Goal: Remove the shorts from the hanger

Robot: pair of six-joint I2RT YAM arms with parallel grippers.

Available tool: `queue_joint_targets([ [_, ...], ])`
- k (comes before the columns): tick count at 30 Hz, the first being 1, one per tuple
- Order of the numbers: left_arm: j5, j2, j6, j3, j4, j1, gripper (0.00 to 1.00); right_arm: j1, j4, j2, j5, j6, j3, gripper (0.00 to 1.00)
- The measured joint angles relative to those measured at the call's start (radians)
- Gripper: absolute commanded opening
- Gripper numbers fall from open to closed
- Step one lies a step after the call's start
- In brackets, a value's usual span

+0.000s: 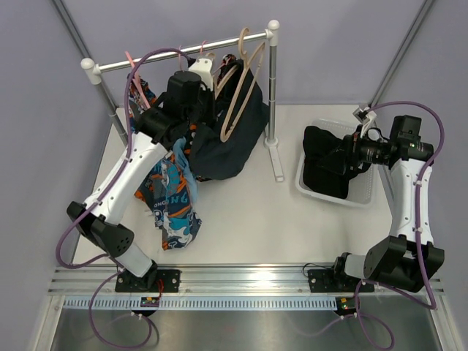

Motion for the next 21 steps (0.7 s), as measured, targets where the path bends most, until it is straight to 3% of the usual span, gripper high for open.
queue_joint_targets([
  [8, 0.039, -0.178, -0.018, -0.291, 0.02, -0.005, 0.0, 0.054, -0.064, 0.0, 0.002, -0.056, 0.0, 0.96],
  [13, 0.076, -0.3, -0.03, -0.399, 0.003, -0.025, 0.0, 0.108, -0.06, 0.0, 0.016, -0.049, 0.0, 0.96],
  [21, 0.129, -0.51, -0.08, -0.615, -0.043, -0.076, 0.0, 0.231, 0.063, -0.026, 0.112, 0.122, -0.035, 0.95],
])
